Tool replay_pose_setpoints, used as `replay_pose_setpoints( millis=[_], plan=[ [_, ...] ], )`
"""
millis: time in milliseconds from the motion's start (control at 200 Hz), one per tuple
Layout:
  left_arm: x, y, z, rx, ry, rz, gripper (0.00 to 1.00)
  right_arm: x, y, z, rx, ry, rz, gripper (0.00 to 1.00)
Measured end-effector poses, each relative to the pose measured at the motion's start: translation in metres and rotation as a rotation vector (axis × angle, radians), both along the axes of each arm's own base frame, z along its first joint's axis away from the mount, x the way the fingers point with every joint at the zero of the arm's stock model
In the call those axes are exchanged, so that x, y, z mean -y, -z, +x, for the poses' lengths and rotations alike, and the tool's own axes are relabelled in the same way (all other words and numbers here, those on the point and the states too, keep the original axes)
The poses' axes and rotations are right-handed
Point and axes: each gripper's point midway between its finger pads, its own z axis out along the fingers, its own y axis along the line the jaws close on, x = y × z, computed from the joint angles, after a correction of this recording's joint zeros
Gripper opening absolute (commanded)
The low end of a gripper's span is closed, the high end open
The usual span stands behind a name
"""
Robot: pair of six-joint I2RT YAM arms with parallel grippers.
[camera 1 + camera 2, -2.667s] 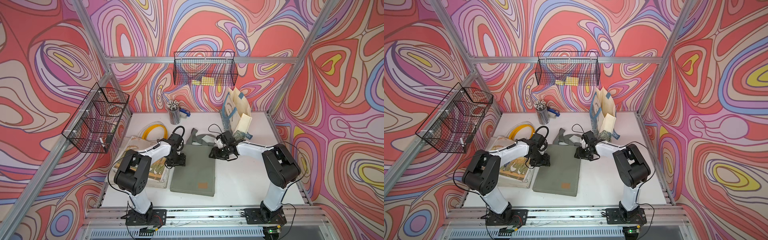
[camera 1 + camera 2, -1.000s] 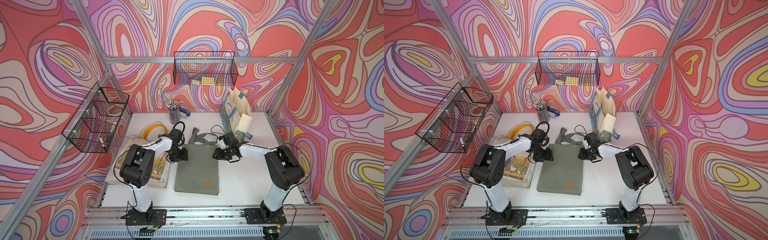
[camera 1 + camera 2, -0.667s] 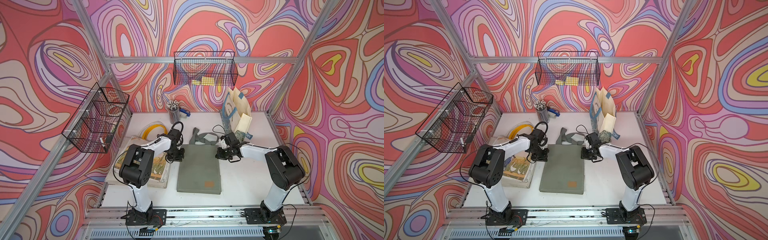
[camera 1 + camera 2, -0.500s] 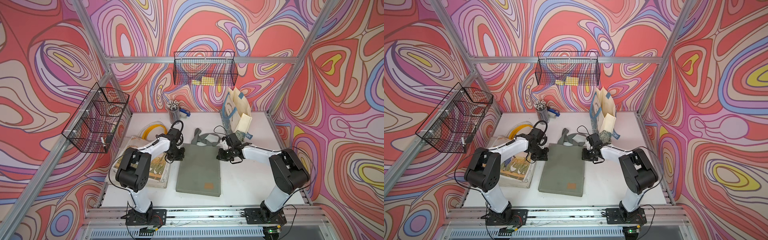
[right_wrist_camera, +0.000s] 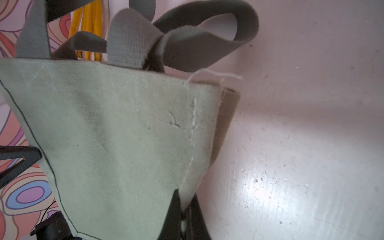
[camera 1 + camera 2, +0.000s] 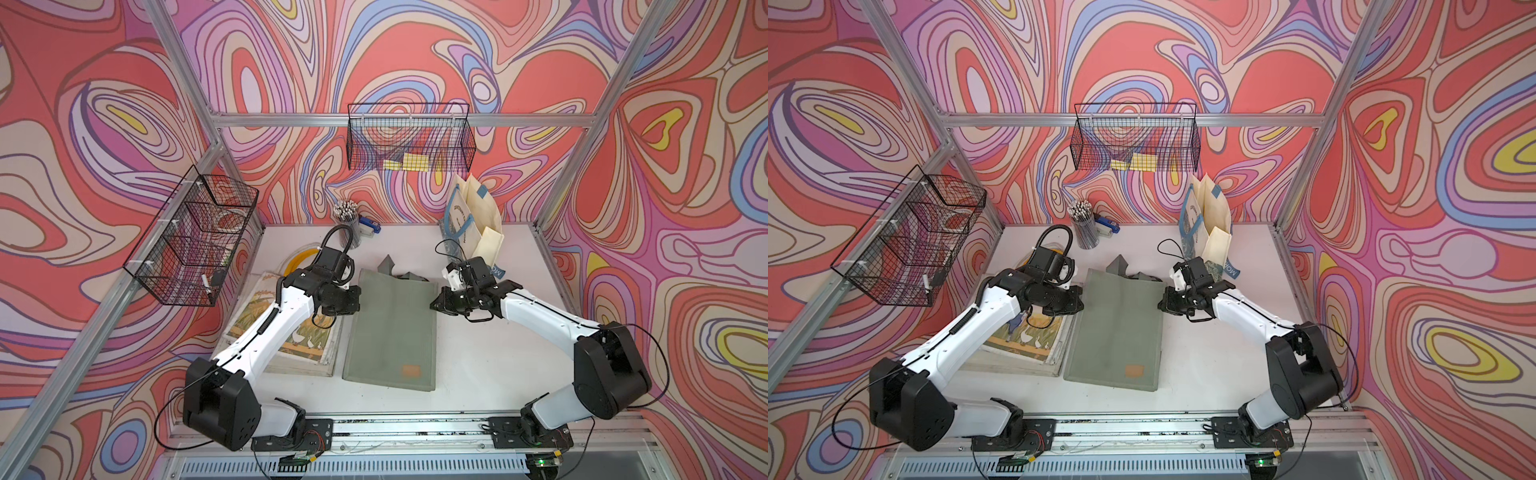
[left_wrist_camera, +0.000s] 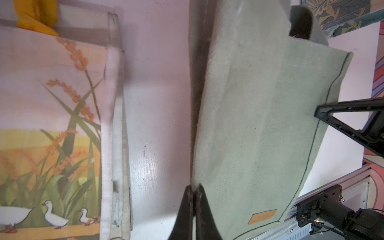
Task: Put away the canvas bag
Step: Pick up the canvas bag from the center of the board, then place the canvas bag at the center of the board.
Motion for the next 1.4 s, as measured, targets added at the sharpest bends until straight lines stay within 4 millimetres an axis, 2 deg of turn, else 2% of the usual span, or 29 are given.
replay_pose_setpoints(
  millis=[260,371,476,646,851,1017,1167,1397],
  plan=[
    [-0.021,-0.060,0.001,0.138,-0.061,0.044,0.00,-0.021,-0.049,0.013,0.029,-0.013,0.124,0.00],
    [-0.040,-0.071,0.003,0.156,-0.120,0.030,0.00,-0.035,-0.064,0.014,0.035,-0.026,0.174,0.00],
    [-0.063,-0.071,0.003,0.141,-0.191,0.043,0.00,-0.059,-0.069,0.016,0.029,-0.058,0.207,0.00],
    [-0.098,-0.068,0.001,0.101,-0.274,0.095,0.00,-0.106,-0.056,0.028,-0.026,-0.104,0.225,0.00],
    [-0.138,-0.070,0.011,0.082,-0.363,0.150,0.00,-0.156,-0.049,0.046,-0.061,-0.133,0.274,0.00],
    [-0.162,-0.058,0.024,0.038,-0.399,0.197,0.00,-0.186,-0.052,0.062,-0.078,-0.138,0.332,0.00],
    [-0.183,-0.042,0.033,-0.018,-0.423,0.245,0.00,-0.212,-0.046,0.065,-0.114,-0.137,0.378,0.00],
    [-0.214,-0.041,0.044,-0.033,-0.449,0.317,0.00,-0.245,-0.032,0.069,-0.162,-0.131,0.426,0.00]
  ],
)
